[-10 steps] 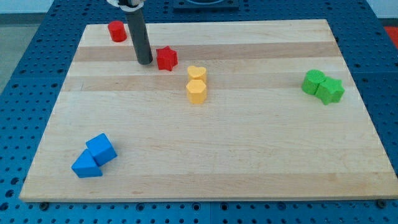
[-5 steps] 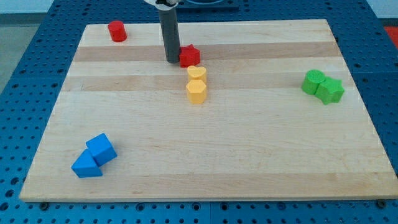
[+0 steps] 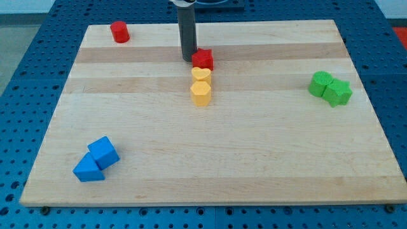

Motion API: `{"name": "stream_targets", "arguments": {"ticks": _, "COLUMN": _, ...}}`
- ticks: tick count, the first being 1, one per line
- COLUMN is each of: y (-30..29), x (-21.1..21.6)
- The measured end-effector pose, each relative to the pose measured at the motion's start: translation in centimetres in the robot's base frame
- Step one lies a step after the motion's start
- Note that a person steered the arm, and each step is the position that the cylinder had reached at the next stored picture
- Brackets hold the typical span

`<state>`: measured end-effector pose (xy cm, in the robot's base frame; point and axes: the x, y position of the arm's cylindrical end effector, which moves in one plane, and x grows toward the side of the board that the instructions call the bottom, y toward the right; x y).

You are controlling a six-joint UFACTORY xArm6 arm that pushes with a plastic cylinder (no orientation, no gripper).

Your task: Move the red star above the yellow heart

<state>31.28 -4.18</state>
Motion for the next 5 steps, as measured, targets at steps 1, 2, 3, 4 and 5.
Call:
{"name": "stream_targets", "arguments": {"ticks": 1, "y": 0.37, "x": 0.1}}
{"name": "stream_targets", "arguments": {"ticks": 2, "y": 0.37, "x": 0.03}}
{"name": "stream_targets", "arguments": {"ticks": 3, "y": 0.37, "x": -0.04}}
{"name": "stream_targets", "arguments": {"ticks": 4, "y": 0.37, "x": -0.11}}
{"name": "stream_targets", "arguments": {"ticks": 5, "y": 0.37, "x": -0.11}}
